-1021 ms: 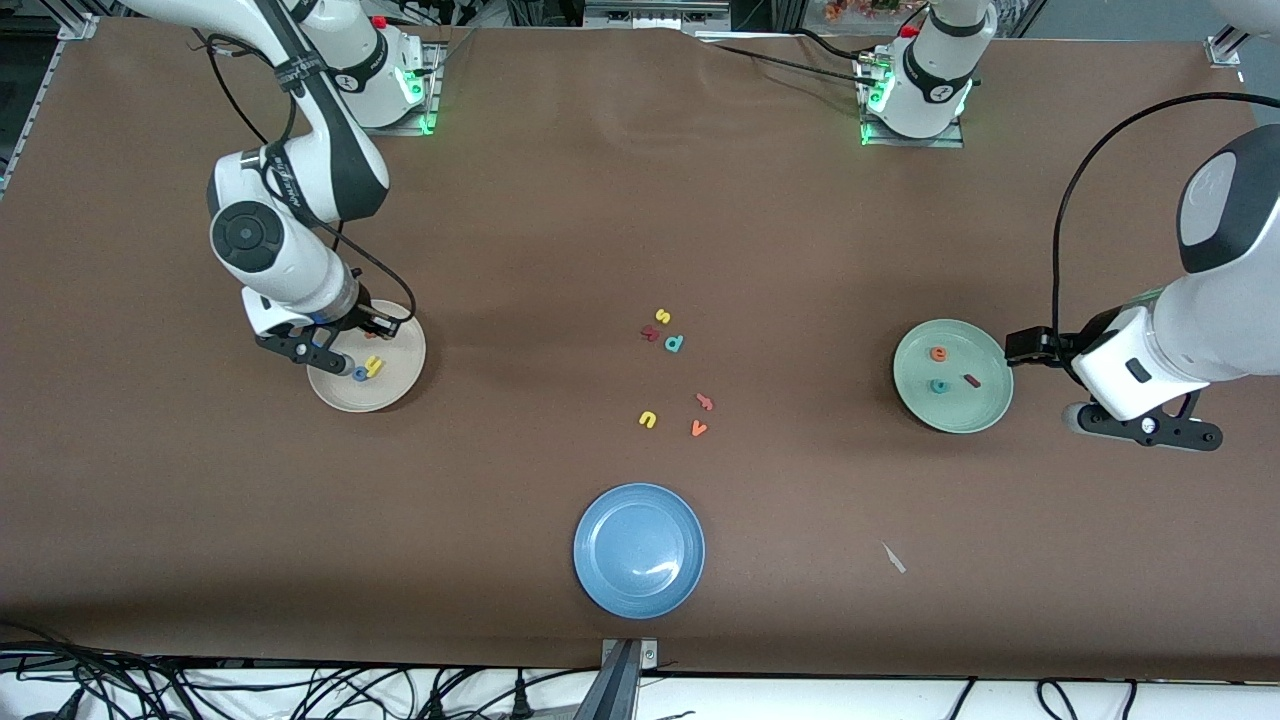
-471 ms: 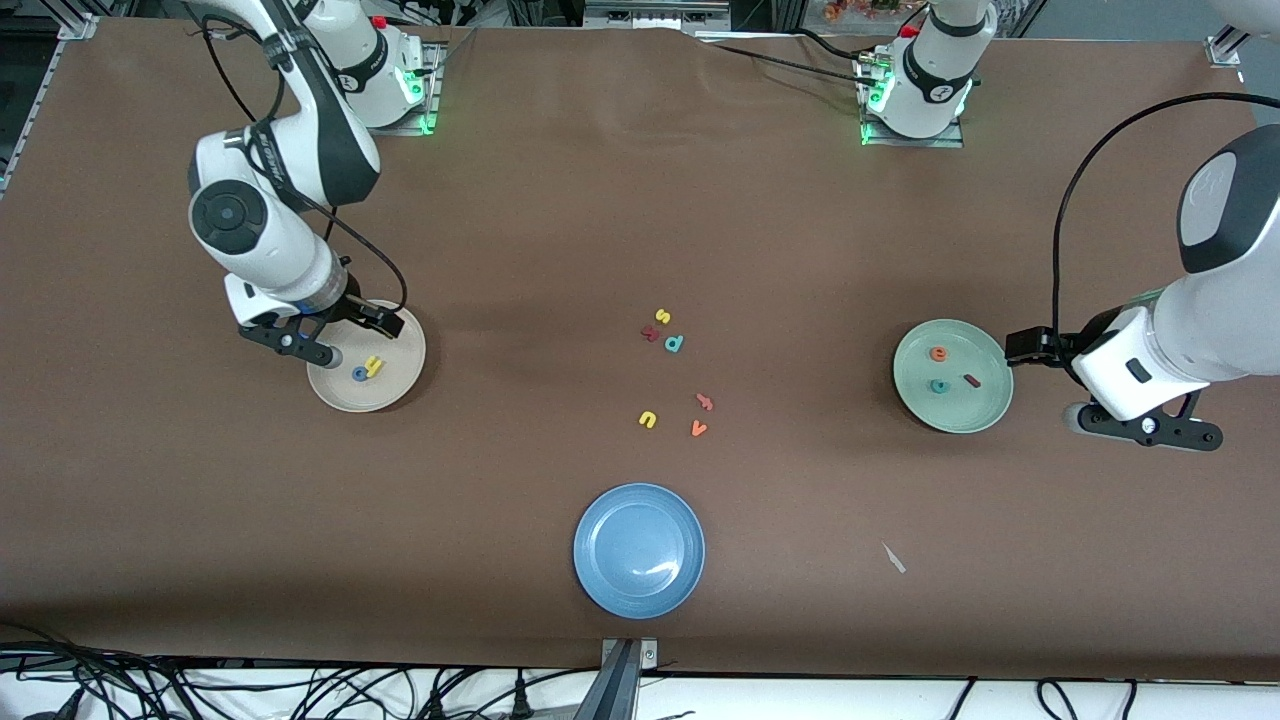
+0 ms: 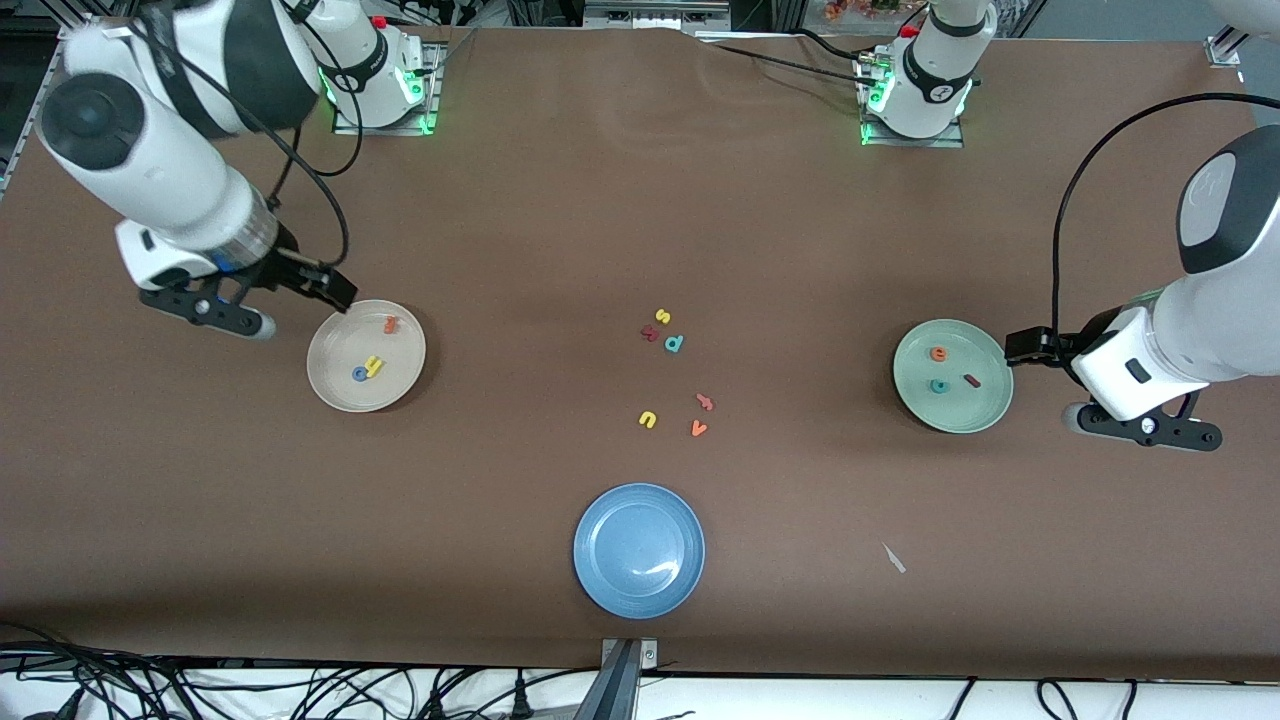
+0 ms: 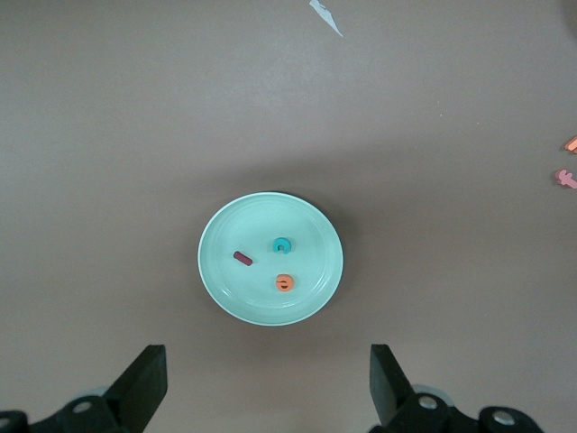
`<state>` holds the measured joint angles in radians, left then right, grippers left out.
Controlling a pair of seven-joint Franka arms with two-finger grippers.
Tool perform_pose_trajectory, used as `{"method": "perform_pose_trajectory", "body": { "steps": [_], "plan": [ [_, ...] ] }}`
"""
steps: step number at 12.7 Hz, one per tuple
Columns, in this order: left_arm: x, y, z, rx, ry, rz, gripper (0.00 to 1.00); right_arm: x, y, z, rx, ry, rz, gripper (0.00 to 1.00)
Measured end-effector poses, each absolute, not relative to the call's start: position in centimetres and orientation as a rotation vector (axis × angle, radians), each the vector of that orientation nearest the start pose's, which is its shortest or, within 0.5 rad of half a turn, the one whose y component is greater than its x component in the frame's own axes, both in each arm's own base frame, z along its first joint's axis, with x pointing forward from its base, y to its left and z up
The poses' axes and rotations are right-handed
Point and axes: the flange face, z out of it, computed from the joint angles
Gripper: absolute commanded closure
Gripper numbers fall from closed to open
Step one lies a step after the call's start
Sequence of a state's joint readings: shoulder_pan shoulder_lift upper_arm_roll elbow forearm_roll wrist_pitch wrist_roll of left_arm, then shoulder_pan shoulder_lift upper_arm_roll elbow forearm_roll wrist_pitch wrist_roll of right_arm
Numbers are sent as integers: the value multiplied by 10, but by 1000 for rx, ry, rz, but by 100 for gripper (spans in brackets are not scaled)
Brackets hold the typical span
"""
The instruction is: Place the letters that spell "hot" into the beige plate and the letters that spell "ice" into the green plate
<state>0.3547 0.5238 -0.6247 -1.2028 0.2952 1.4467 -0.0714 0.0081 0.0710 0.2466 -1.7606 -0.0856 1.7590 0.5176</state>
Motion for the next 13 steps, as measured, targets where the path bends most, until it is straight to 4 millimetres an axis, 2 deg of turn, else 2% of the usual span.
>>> {"method": "perform_pose_trajectory", "body": {
  "steps": [1,3,5,7,9,13],
  "plan": [
    [668,-48,504,-3093,237,295,1,559,131,530,-3216,335,86,0],
    [668,-48,504,-3093,237,295,1,559,107,555,-3199,230,120,0],
    [668,-48,504,-3093,236,296,1,559,70,570,-3170,138,139,0],
    [668,-47,504,-3093,235,296,1,558,46,577,-3163,50,158,0],
    [668,-47,504,-3093,235,296,1,556,38,577,-3160,11,191,0],
    [668,-47,504,-3093,235,296,1,554,49,588,-3161,-34,198,0]
  ]
}}
